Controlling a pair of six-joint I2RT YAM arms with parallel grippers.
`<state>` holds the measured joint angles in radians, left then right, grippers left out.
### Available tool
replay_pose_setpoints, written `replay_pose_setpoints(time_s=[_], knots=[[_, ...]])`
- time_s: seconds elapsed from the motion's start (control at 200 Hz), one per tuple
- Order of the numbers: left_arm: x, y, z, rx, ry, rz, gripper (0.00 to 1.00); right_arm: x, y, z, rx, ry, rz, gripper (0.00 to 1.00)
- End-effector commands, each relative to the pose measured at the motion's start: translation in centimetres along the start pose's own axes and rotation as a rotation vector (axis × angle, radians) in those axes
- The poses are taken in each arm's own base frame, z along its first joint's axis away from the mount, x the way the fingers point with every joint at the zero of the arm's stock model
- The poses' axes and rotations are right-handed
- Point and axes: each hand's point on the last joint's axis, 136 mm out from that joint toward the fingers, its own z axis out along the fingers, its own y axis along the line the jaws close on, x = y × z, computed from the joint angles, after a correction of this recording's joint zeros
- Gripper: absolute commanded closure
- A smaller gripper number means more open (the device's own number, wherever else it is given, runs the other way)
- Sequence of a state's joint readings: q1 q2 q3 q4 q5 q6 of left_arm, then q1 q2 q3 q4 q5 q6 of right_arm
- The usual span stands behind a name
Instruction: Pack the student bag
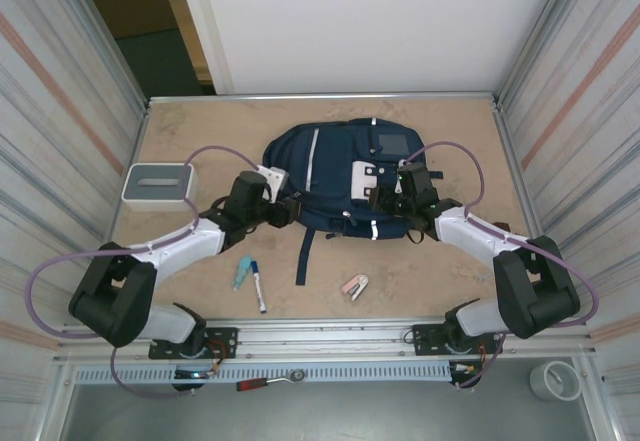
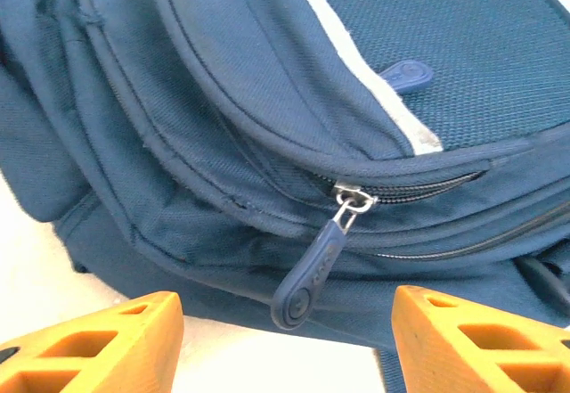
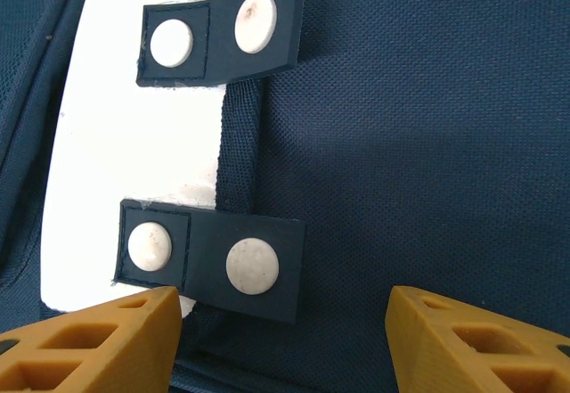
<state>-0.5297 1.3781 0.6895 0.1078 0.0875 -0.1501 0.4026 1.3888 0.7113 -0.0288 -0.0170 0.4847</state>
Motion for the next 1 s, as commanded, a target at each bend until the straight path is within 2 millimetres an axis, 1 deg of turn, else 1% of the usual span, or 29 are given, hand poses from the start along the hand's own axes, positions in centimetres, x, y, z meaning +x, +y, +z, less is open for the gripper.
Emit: replay_pose_setpoints(time_s=[0.0,0.09,0.266,0.336,0.436,0.571,0.676,0.802,0.887,0.992], knots=[[-0.8,-1.5,-0.9,0.155,-0.034,0.001,0.36,1.4,-2.7,0.1,0.101,0.046,-0.009,0.38],[-0.9,-1.6,-1.0,0.197,-0.029,-0.013,0.36,1.5,-2.7,0.2,0.096,0.048,-0.009,0.38],[-0.9,-1.7,-0.6,0.215,-0.010,-0.016,0.39,1.4,-2.5,0.1,0.088,0.045,-0.007,0.38],[-1.0,-1.7,-0.1,0.216,0.000,-0.019,0.42,1.3,-2.5,0.0,0.086,0.042,-0.008,0.38],[-1.3,-2.0,0.5,0.240,0.009,-0.021,0.49,1.3,-2.4,0.0,0.083,0.043,-0.008,0.38],[-1.4,-1.7,1.5,0.237,0.023,-0.022,0.53,1.5,-2.4,-0.1,0.081,0.045,-0.007,0.38],[-1.8,-1.9,1.6,0.259,0.015,-0.023,0.60,1.5,-2.4,-0.2,0.082,0.043,-0.007,0.38],[-2.2,-1.6,1.4,0.247,0.002,-0.011,0.71,1.5,-2.6,-0.3,0.090,0.043,-0.008,0.38],[-2.0,-1.5,1.5,0.242,0.011,-0.004,0.79,1.4,-2.5,-0.4,0.090,0.040,-0.010,0.38],[-1.9,-1.3,1.3,0.234,0.016,0.001,0.90,1.1,-2.7,-0.6,0.099,0.036,-0.018,0.38]])
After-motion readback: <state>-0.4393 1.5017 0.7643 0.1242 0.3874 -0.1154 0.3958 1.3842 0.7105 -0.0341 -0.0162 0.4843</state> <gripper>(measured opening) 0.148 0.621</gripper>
